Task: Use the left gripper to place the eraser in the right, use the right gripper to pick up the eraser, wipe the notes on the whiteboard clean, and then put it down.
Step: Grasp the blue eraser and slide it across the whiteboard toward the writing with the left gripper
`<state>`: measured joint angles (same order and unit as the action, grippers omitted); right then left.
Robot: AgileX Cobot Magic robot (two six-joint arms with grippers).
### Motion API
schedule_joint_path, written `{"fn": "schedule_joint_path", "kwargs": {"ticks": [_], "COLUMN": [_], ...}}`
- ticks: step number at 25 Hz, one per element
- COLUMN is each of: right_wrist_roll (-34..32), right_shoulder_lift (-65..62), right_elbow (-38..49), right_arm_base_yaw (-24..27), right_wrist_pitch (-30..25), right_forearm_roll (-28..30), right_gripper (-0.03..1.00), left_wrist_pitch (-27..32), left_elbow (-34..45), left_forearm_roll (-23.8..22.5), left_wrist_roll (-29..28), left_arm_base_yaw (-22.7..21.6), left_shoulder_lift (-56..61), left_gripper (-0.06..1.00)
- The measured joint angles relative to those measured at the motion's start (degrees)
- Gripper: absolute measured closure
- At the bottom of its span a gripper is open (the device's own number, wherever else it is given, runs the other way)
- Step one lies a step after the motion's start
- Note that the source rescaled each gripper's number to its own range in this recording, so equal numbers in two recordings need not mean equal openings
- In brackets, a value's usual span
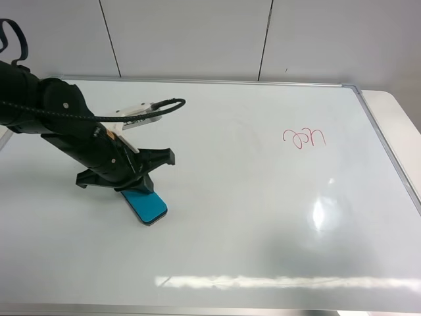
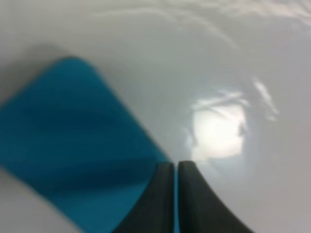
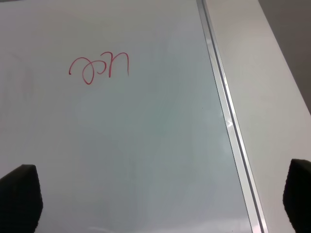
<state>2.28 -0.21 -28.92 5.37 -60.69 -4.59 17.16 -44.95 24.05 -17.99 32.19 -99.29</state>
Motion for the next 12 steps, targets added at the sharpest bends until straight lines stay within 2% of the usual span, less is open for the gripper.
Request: {"fn": "schedule_joint_path", "kwargs": {"ticks": [4,12], "right_wrist_roll": [0.00,0.00], "right_shoulder_lift": [0.00,0.00], "right_elbow": [0.00,0.00], "right_arm_base_yaw": [0.00,0.00], "right_wrist_pitch": [0.00,0.00], "right_forearm_roll": [0.00,0.00], "right_gripper": [-0.03,-0.03], "left_wrist_pitch": [0.32,2.25], "left_elbow": [-3.72,-4.74], "left_forearm_roll": [0.69,0.80], "left_wrist_roll": [0.00,-0.61], "left_arm_base_yaw": [2.61,3.26], "left_shoulder_lift": [-3.03,-2.22], "left_gripper": [0.94,0.94]}}
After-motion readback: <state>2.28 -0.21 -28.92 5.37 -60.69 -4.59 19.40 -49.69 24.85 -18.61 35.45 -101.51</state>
